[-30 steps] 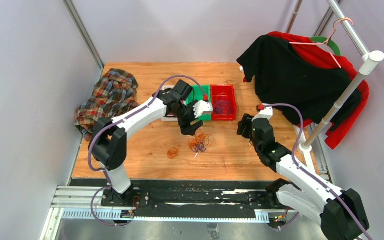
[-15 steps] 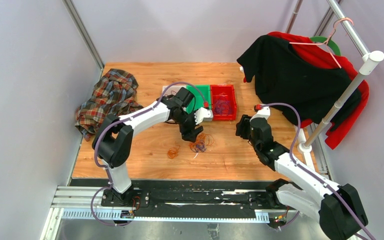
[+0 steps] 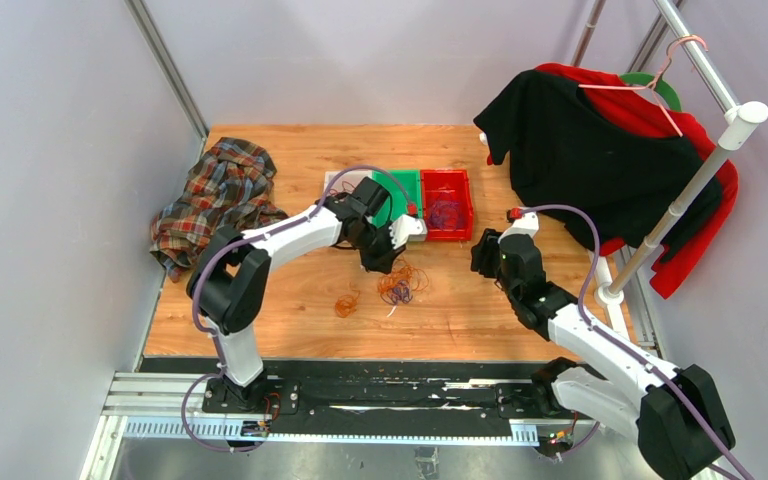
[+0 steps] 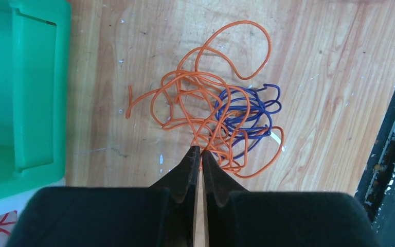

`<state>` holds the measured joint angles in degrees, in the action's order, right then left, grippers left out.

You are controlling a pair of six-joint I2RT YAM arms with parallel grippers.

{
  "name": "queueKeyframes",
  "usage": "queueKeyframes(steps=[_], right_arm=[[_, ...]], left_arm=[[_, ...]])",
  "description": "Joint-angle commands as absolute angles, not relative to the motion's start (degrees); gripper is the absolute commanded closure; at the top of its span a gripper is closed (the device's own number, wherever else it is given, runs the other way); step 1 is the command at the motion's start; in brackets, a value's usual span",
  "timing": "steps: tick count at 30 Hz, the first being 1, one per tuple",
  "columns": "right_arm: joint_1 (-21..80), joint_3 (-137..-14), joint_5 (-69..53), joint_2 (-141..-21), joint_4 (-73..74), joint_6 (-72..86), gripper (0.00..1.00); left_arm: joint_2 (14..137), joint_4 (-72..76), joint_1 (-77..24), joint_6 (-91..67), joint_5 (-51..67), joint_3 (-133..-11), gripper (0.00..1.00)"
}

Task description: Untangle the cables

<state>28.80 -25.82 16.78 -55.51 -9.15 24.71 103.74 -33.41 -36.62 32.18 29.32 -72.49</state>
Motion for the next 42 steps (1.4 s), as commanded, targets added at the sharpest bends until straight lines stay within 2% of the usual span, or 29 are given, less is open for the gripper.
queueKeyframes(steps=[1, 4, 9, 10, 14, 16, 18, 21, 27, 29, 30, 35, 39, 42], right_arm=[[27.8, -27.7, 15.8, -55.9, -10.0, 25.8, 0.53], [27.9, -27.6, 15.6, -55.9, -10.1, 26.2, 0.53], [27.9, -27.6, 15.3, -56.0, -10.1, 26.5, 0.53], [27.9, -27.6, 15.3, -55.9, -10.0, 26.5, 0.53], [27.9, -27.3, 15.4, -55.4, -9.7, 26.3, 0.53], [27.9, -27.2, 15.5, -55.4, -9.6, 26.3, 0.53], [27.9, -27.0, 15.5, -55.5, -9.6, 26.4, 0.53], [27.9, -26.5, 15.2, -55.5, -10.1, 26.7, 0.53], [27.9, -26.5, 14.6, -55.8, -10.5, 27.1, 0.55], [27.9, -26.5, 14.1, -55.6, -10.8, 27.1, 0.55], [28.0, -26.5, 13.6, -55.6, -11.2, 26.9, 0.54], [30.6, -26.4, 10.5, -56.3, -15.9, 24.9, 0.46], [37.6, -25.5, 11.1, -56.4, -23.3, 20.4, 0.34], [42.6, -26.4, 12.2, -56.9, -27.4, 17.1, 0.32]], left_arm=[[98.6, -35.6, -36.9, 31.6, 31.9, -72.1, 0.90], [97.2, -35.7, -37.1, 31.5, 33.3, -70.8, 0.89], [99.6, -32.7, -37.6, 30.8, 30.0, -70.2, 0.81], [100.2, -31.8, -37.7, 30.5, 29.2, -70.2, 0.76], [101.8, -30.4, -37.8, 32.4, 28.2, -70.0, 0.37], [101.8, -30.2, -37.8, 32.9, 28.9, -69.7, 0.29], [101.8, -29.3, -37.9, 32.8, 28.6, -69.4, 0.29], [101.8, -26.5, -38.0, 31.9, 27.3, -68.8, 0.37], [103.1, -25.0, -38.0, 29.9, 27.2, -69.2, 0.83], [101.6, -26.1, -38.0, 29.6, 27.7, -69.1, 0.95], [100.6, -27.1, -38.0, 29.4, 27.7, -69.2, 0.99], [93.4, -34.2, -38.0, 28.4, 26.4, -71.6, 0.99], [87.9, -39.8, -38.0, 26.8, 25.5, -75.3, 0.99], [85.2, -44.9, -38.0, 25.8, 25.8, -78.9, 0.99]])
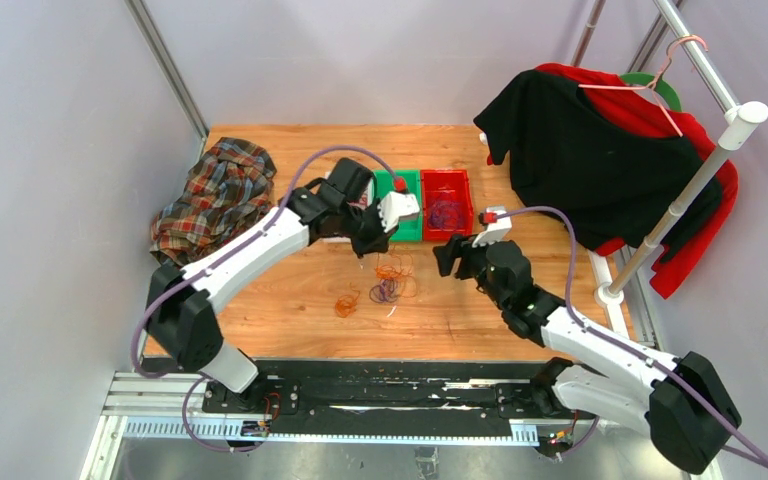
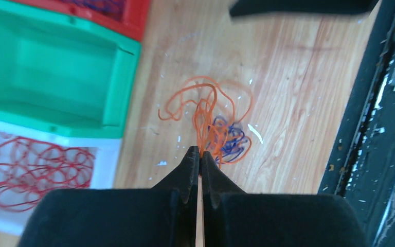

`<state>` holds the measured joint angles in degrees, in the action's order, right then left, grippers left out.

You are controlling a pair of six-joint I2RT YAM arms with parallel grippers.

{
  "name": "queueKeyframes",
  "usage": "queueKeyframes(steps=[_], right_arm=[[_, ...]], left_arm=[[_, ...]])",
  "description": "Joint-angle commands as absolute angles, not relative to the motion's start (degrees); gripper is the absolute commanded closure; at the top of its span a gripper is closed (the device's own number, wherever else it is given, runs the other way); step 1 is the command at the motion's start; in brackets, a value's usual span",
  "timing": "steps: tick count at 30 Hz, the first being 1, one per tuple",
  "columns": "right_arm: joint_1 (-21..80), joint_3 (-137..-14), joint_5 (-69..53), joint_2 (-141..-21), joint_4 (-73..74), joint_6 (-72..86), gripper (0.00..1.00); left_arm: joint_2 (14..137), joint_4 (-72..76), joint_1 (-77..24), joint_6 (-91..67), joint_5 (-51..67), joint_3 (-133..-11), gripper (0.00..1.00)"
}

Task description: Untangle the cables

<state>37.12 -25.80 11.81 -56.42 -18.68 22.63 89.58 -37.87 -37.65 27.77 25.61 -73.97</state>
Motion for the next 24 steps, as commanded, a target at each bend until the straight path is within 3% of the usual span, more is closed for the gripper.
queueKeyframes(steps=[1, 24], right_arm=[[43.8, -26.9, 12.3, -57.2, -28.3, 16.4, 0.31], [53.1, -34.5, 14.3, -73.0, -44.0, 14.0, 0.29]], left_arm=[[84.5, -46.0, -38.0, 25.4, 26.2, -79.9, 0.99], [79.7, -55.2, -43.3, 21.2, 31.8, -93.2, 0.99]])
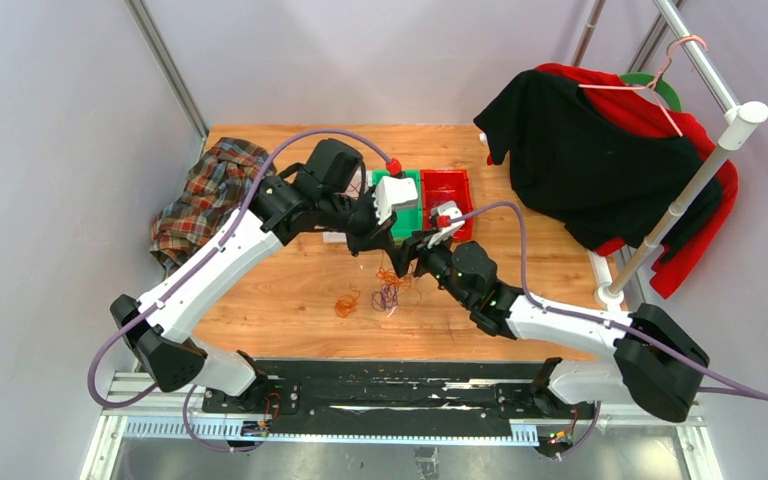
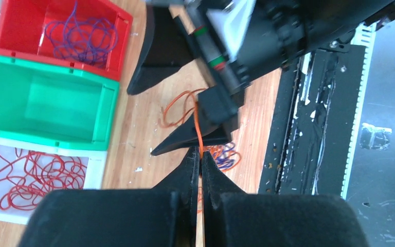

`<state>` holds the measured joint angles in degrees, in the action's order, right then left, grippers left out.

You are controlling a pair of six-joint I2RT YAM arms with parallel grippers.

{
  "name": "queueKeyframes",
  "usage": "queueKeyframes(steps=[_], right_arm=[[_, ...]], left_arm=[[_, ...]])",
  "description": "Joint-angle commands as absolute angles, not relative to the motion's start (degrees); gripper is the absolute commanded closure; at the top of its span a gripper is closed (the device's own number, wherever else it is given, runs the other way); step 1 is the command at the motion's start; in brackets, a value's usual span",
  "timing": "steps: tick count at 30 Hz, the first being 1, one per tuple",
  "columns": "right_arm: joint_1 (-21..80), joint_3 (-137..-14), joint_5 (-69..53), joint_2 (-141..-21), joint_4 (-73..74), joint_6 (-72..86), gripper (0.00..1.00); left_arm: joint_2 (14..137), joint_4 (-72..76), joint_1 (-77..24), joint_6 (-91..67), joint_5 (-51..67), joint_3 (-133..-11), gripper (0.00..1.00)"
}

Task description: Untangle the cables

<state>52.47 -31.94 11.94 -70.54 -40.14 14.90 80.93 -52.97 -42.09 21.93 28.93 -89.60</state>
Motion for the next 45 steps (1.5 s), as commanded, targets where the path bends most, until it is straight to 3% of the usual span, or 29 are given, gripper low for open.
queueKeyframes(steps=[1, 19, 30, 40, 45], right_arm=[[53.1, -34.9, 14.6, -74.2, -44.0, 14.1, 0.29], [53.1, -20.7, 25.1, -84.8, -53.9, 21.0, 0.40], [53.3, -13.9, 28.4, -84.0, -53.6, 23.2, 0.40], [53.9, -13.2, 28.9, -79.8, -52.4, 20.2, 0.39], [54.0, -15.9, 27.0, -67.1, -46.3, 15.0, 0.35]], left_arm=[[79.6, -55.7, -43.5, 21.2, 32.2, -94.2, 0.99], [80.9, -58.5, -44.3, 21.5, 29.6, -119.2, 0.99], [84.9, -56.9, -44.3, 26.6, 16.9, -136.6, 1.00], [82.5, -49.7, -44.3, 28.0, 13.0, -135.2, 1.00], [80.3, -49.7, -44.3, 29.5, 12.6, -129.8, 0.99]])
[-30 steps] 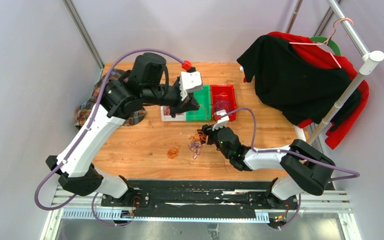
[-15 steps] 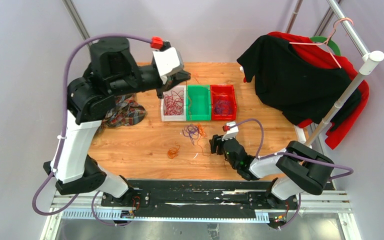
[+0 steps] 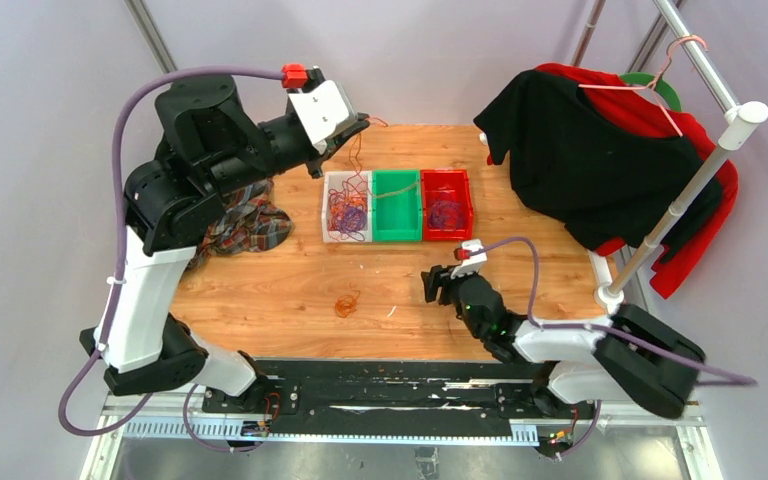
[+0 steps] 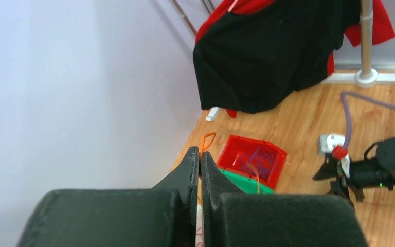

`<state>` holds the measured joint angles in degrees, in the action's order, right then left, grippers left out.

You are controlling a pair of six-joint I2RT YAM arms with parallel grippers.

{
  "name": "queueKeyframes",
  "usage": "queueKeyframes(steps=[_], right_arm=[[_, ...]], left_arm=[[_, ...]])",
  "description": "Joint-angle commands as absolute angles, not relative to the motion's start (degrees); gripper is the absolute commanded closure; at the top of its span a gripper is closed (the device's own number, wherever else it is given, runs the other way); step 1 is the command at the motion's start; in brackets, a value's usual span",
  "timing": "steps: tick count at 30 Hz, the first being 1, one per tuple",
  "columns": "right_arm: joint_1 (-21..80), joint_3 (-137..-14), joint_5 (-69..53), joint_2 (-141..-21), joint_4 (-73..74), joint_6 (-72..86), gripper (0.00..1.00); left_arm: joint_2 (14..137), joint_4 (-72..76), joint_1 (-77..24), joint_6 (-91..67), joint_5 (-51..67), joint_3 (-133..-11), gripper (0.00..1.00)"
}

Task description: Untangle the cables

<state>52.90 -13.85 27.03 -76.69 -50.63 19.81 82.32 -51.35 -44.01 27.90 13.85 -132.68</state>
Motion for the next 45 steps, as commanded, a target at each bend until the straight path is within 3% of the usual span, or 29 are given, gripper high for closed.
queueKeyframes(steps=[1, 7, 15, 34, 41, 45], right_arm=[[54.0, -17.4, 25.2, -64.0, -43.2, 14.0, 0.35], [54.6, -28.1, 11.0, -50.4, -30.7, 9.7, 0.33], [56.5, -39.1, -4.1, -50.2, -27.3, 8.7, 0.36], [56.8, -46.3, -3.1, -60.5, -35.2, 6.5, 0.36], [56.7, -47.9, -2.2, -65.2, -35.8, 7.2, 0.45], [56.7, -45.5, 0.0, -66.6, -37.1, 8.4, 0.57]], left_arm=[[79.9, -49.6, -44.3, 29.7, 12.3, -128.9, 1.00], [78.4, -49.6, -44.3, 28.4, 12.7, -125.3, 1.00], [77.9, -49.6, -45.1, 25.4, 13.5, -120.2, 0.99], [77.6, -49.7, -47.4, 22.3, 15.7, -119.2, 0.99], [78.2, -49.7, -48.0, 21.6, 16.2, -120.2, 1.00], [78.5, -49.7, -48.4, 21.6, 16.2, -121.5, 1.00]])
